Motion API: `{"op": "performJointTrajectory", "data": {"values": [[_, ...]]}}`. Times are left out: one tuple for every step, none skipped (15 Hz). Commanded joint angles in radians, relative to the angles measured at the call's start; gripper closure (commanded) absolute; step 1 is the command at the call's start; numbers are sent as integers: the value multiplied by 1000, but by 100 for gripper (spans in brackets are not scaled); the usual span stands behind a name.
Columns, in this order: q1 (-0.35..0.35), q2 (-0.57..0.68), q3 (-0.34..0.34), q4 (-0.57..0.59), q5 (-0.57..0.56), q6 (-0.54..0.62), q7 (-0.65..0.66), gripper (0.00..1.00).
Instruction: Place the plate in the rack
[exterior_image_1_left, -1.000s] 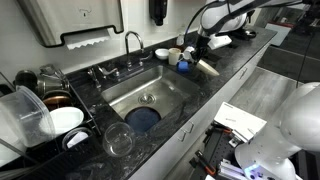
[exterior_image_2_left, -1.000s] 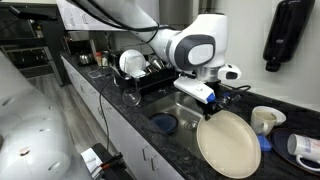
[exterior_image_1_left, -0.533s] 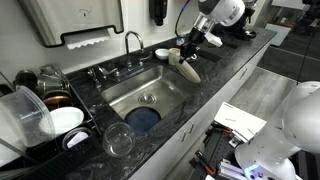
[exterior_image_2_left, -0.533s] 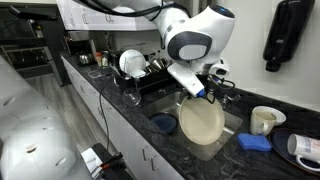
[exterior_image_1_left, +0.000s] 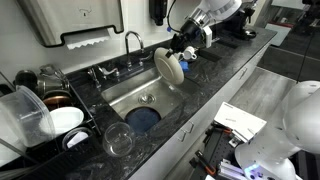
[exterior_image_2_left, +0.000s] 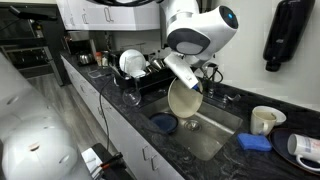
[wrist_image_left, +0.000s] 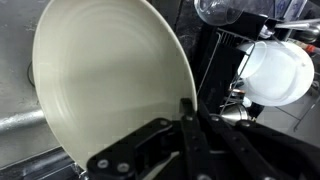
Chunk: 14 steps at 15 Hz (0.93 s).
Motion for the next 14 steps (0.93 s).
{"op": "performJointTrajectory", "data": {"values": [[-33,7,29,7,7,-10,-8,95],[-34,12,29,10,8,-11,-11,95],[-34,15,29,11,8,-12,-12,95],[-34,15,29,12,8,-12,-13,95],[-34,15,29,12,8,-12,-13,95],[-34,15,29,12,8,-12,-13,95],[-34,15,28,12,8,-12,-13,99],[-26,22,28,16,44,-26,-30,99],[-19,25,30,19,91,-33,-44,99],[-14,26,34,23,135,-39,-50,99],[-9,27,39,28,198,-58,-58,99],[-4,27,46,34,269,-79,-66,99],[-3,28,57,38,335,-102,-63,99],[0,32,69,43,402,-119,-65,99]]}}
